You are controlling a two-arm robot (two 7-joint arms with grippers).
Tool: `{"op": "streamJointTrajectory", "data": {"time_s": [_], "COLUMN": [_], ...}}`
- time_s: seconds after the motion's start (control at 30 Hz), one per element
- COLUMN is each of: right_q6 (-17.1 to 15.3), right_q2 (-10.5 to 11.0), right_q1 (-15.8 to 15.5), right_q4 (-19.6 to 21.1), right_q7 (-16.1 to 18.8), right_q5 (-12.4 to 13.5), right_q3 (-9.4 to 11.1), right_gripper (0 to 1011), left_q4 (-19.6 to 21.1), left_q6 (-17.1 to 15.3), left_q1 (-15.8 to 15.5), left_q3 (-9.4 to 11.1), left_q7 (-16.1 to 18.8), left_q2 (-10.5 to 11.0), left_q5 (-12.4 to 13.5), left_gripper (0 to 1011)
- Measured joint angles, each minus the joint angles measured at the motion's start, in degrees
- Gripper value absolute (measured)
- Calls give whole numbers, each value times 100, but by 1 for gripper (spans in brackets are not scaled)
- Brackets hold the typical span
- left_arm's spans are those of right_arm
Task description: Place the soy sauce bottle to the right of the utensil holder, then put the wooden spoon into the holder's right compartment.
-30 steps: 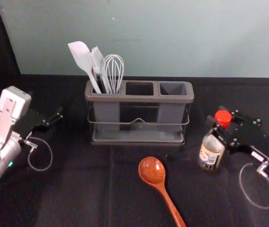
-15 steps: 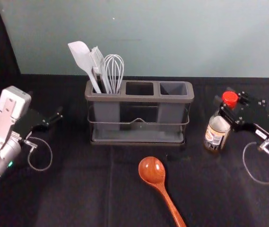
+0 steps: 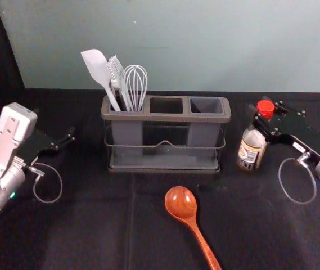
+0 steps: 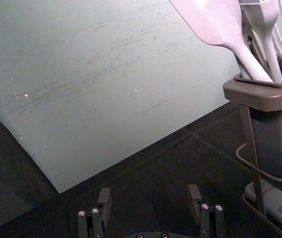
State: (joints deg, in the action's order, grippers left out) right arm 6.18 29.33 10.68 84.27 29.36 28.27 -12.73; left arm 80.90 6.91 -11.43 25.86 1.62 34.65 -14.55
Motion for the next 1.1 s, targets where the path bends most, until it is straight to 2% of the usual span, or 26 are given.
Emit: {"op": "streamJointTrajectory", "data": {"time_s": [0.3,1.1], "right_q6": [-41,129], "right_q2": [-141,-442], "right_q1": [242,576], "right_q4": [-253,-726], "right_q7": [-56,-81], "right_q5": [-117,-260], "right_q3": [-140,-258], "right_gripper": [396,396], "left_q4": [0,0], "left_q6": [0,0], "left_q1": [0,0], "left_q3": [0,0], "left_q7": [0,0], "left_q2": [0,0], "left_q5": [0,0], "left_gripper": [1005,1005]}}
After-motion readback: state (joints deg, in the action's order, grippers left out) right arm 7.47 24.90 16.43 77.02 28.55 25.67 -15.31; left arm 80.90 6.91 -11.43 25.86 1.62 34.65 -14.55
